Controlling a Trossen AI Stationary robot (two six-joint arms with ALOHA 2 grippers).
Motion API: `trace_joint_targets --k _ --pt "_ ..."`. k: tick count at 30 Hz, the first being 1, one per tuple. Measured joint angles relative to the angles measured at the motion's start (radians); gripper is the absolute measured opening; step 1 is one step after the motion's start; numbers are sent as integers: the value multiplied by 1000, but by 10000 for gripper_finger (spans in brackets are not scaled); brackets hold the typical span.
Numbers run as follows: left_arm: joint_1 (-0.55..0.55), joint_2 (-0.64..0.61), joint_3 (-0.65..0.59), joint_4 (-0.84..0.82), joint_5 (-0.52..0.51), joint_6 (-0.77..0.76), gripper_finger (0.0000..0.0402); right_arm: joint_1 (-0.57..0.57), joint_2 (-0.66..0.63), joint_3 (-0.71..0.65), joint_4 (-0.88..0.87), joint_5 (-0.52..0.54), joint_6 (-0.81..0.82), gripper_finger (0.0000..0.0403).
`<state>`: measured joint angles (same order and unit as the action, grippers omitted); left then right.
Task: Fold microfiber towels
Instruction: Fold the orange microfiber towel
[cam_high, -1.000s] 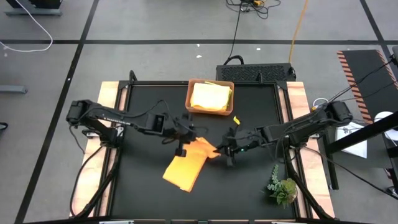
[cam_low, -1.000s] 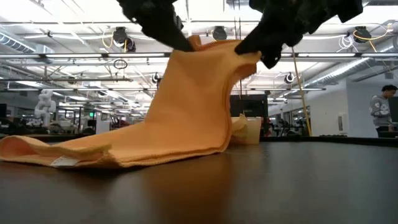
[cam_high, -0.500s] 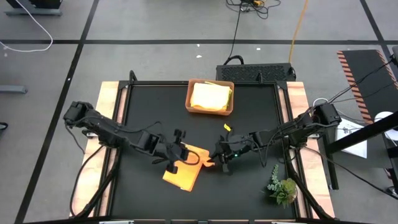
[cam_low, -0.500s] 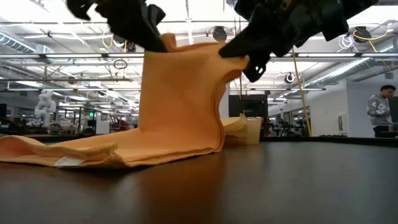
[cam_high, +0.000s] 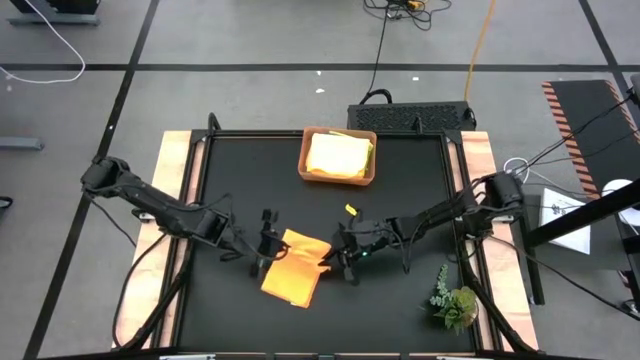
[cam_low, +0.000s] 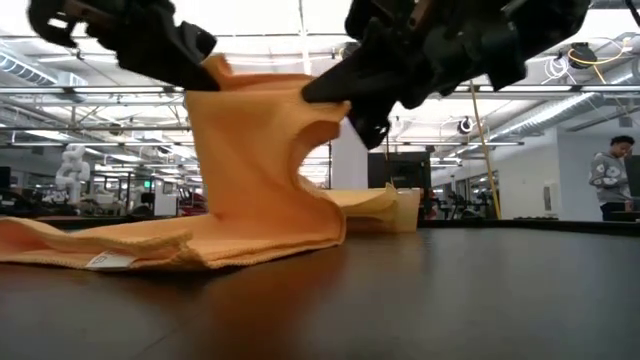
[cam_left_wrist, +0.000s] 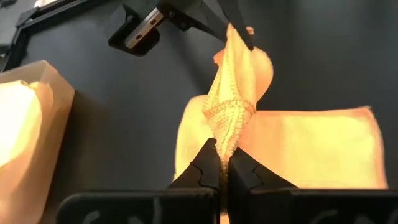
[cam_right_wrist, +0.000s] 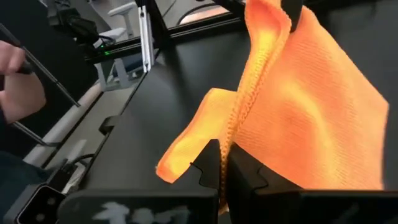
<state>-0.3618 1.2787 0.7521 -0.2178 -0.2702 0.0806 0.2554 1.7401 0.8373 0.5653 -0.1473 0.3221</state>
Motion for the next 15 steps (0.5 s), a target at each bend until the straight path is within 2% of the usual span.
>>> trace_joint_targets --k 5,8,15 --pt "-45 -5 -74 54 7 -66 1 8 51 41 5 -27 3 0" --pt "-84 3 -123 144 20 -92 2 14 70 56 7 -38 2 0" --pt "-168 3 -179 240 -7 -120 3 31 109 59 58 -67 45 2"
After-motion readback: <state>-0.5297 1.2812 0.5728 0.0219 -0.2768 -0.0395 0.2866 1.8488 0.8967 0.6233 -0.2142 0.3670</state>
